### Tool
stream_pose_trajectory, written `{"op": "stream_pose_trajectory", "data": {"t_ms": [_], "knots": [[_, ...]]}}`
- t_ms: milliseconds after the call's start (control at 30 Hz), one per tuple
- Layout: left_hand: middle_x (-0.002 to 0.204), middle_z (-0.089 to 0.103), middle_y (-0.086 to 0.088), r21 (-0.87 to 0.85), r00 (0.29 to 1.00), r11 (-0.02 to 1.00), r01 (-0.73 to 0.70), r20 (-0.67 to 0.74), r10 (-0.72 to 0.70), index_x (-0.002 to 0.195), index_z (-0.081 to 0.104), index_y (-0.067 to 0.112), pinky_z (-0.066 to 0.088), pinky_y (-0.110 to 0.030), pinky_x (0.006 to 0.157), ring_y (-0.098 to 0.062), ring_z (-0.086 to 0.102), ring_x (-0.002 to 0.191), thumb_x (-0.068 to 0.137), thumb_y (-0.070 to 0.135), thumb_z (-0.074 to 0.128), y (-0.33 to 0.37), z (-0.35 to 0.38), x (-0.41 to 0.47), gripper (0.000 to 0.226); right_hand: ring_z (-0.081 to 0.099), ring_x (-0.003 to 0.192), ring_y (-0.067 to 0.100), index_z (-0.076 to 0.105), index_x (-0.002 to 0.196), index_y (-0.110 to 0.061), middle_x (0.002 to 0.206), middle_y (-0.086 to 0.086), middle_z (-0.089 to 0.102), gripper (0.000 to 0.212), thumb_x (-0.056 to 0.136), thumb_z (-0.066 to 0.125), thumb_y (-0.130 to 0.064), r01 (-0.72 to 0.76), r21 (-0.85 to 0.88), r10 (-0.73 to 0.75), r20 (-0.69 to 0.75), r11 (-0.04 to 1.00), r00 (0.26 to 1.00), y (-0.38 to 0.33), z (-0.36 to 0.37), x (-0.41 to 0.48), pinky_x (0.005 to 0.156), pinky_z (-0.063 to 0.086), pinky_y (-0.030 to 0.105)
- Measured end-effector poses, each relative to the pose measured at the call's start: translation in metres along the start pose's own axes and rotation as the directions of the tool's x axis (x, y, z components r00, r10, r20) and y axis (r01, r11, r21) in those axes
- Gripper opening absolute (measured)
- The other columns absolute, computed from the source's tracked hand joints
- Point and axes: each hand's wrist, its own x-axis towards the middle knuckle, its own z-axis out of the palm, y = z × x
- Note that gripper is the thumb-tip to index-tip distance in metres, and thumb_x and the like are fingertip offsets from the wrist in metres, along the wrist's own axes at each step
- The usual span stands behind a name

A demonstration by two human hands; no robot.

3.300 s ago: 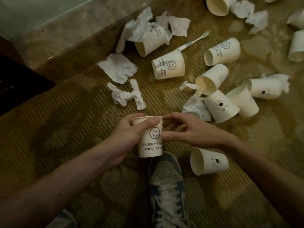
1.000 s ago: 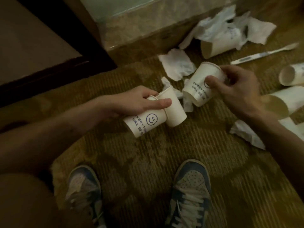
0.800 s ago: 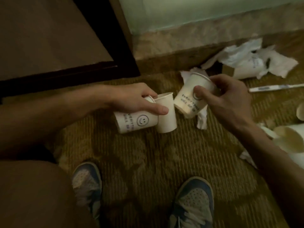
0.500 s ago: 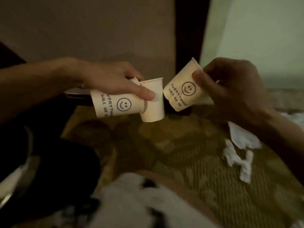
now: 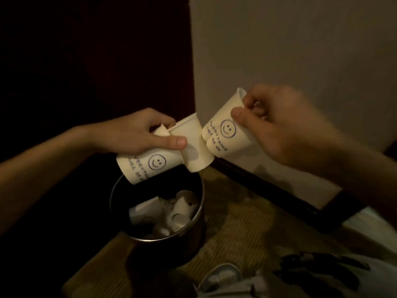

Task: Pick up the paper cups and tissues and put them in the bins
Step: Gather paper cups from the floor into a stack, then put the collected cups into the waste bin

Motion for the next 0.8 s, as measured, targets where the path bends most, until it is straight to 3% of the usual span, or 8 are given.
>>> {"op": "stream_pose_trajectory", "data": {"t_ms": [100,200,333,433,600,800], "knots": [[0.076,0.071,0.005,-0.096,0.995,0.992,0.083,-0.049,-0.088,0.081,0.07,0.028,0.051,-0.022,0.057,-0.01,0.067,0.068,0.063,0.08,0.067,-0.054,0.016,-0.028,0.055,0.059,0.07,-0.002,0.053,0.081,-0.028,0.081,-0.013,0.061,0.019,0.097,0.053,-0.04,-0.045,-0.052,0.051,0.107,0.998,0.993,-0.013,0.061,0.003,0.053,0.047,0.014],[0.074,0.068,0.008,-0.143,0.981,0.974,0.178,-0.056,-0.188,0.081,0.067,0.023,0.049,-0.023,0.06,-0.008,0.065,0.07,0.068,0.076,0.065,-0.104,0.042,-0.041,0.055,0.058,0.075,0.001,0.051,0.09,-0.03,0.09,-0.008,0.061,0.014,0.098,0.05,-0.041,-0.086,-0.102,0.106,0.203,0.991,0.974,-0.013,0.118,0.004,0.06,0.052,0.021],[0.078,0.065,-0.004,-0.094,0.945,0.953,0.288,-0.133,-0.298,0.084,0.065,0.016,0.046,-0.029,0.062,-0.013,0.062,0.068,0.074,0.074,0.055,-0.145,0.07,-0.035,0.059,0.064,0.084,0.021,0.046,0.078,-0.028,0.086,0.0,0.064,0.025,0.098,0.051,-0.042,-0.147,-0.11,0.171,0.254,0.983,0.952,0.001,0.176,0.009,0.075,0.054,0.044],[0.065,0.052,-0.004,-0.006,0.929,0.96,0.278,-0.251,-0.271,0.074,0.058,0.009,0.036,-0.027,0.052,-0.012,0.05,0.054,0.085,0.063,0.061,-0.157,0.079,-0.022,0.055,0.067,0.085,0.027,0.058,0.088,-0.015,0.089,0.006,0.067,0.024,0.099,0.053,-0.036,-0.221,-0.116,0.247,0.333,0.968,0.91,0.015,0.203,0.015,0.08,0.054,0.046],[0.069,0.053,0.005,0.186,0.94,0.923,0.337,-0.125,-0.318,0.08,0.057,0.021,0.033,-0.028,0.053,-0.009,0.052,0.061,0.091,0.059,0.057,-0.165,0.096,-0.011,0.04,0.067,0.057,0.018,0.066,0.08,-0.001,0.073,0.013,0.071,0.033,0.099,0.054,-0.025,-0.274,-0.195,0.333,0.423,0.942,0.843,0.032,0.219,0.013,0.062,0.056,0.029],[0.094,0.065,0.001,0.295,0.947,0.902,0.317,-0.158,-0.281,0.109,0.059,0.018,0.047,-0.032,0.067,-0.015,0.06,0.082,0.092,0.06,0.054,-0.165,0.096,-0.014,0.045,0.064,0.089,0.027,0.066,0.092,-0.002,0.099,0.015,0.067,0.03,0.097,0.056,-0.03,-0.113,-0.366,0.282,0.451,0.924,0.847,0.033,0.221,0.001,0.075,0.05,0.031]]}}
